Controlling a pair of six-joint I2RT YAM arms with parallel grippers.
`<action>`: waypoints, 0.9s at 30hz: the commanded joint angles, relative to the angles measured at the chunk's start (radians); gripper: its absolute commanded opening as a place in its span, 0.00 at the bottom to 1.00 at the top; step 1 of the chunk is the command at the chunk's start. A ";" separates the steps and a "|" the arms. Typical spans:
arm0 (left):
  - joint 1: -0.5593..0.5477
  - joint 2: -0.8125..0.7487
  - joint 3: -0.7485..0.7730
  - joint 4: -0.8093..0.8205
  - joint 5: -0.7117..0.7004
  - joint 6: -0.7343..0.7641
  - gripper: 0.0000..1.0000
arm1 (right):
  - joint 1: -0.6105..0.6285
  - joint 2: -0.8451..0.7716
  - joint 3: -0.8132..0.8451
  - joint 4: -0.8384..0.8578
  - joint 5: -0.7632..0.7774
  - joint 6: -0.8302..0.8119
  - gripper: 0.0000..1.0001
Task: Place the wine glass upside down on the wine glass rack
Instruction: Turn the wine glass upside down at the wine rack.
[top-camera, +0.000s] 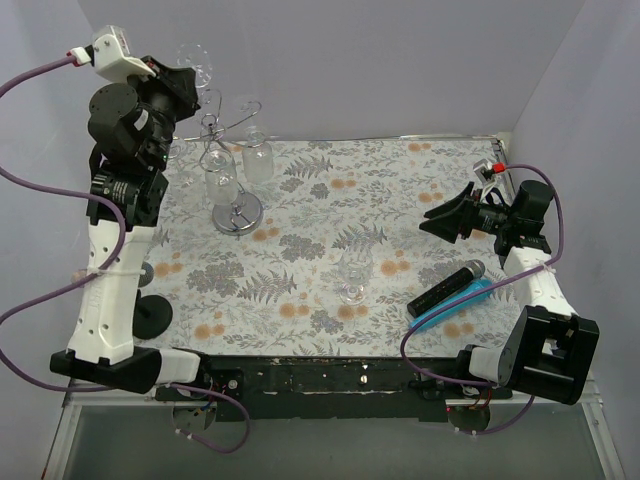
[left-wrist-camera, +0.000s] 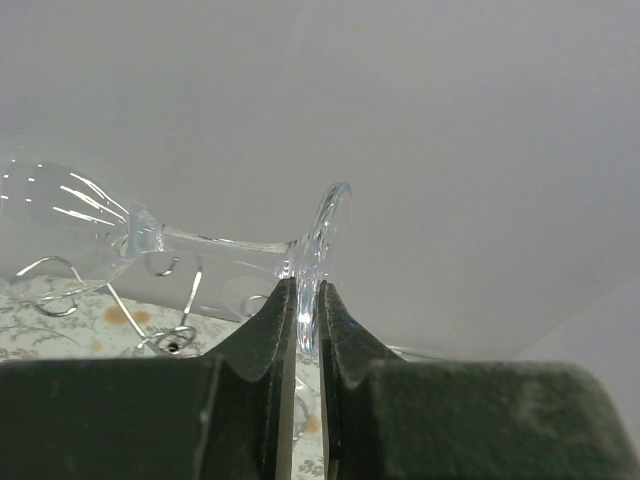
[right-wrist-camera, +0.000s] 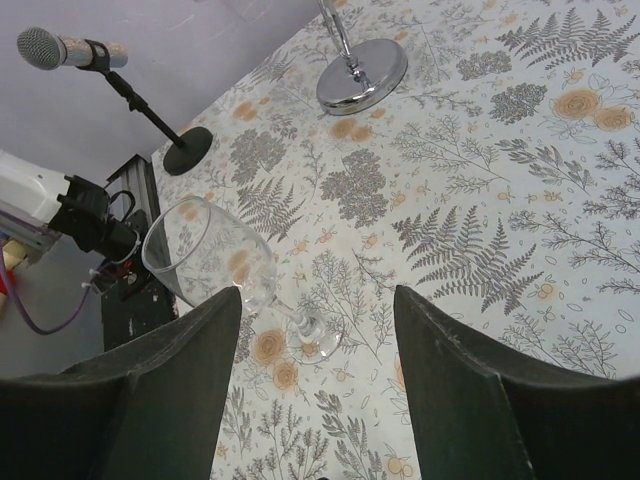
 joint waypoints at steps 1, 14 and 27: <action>0.112 -0.048 -0.033 0.109 0.046 -0.043 0.00 | -0.004 0.006 0.017 0.010 -0.027 -0.003 0.70; 0.496 -0.091 -0.248 0.230 0.204 -0.318 0.00 | -0.006 0.020 0.023 -0.001 -0.046 -0.002 0.70; 0.622 -0.099 -0.449 0.340 0.387 -0.543 0.00 | -0.006 0.015 0.024 -0.010 -0.055 0.000 0.70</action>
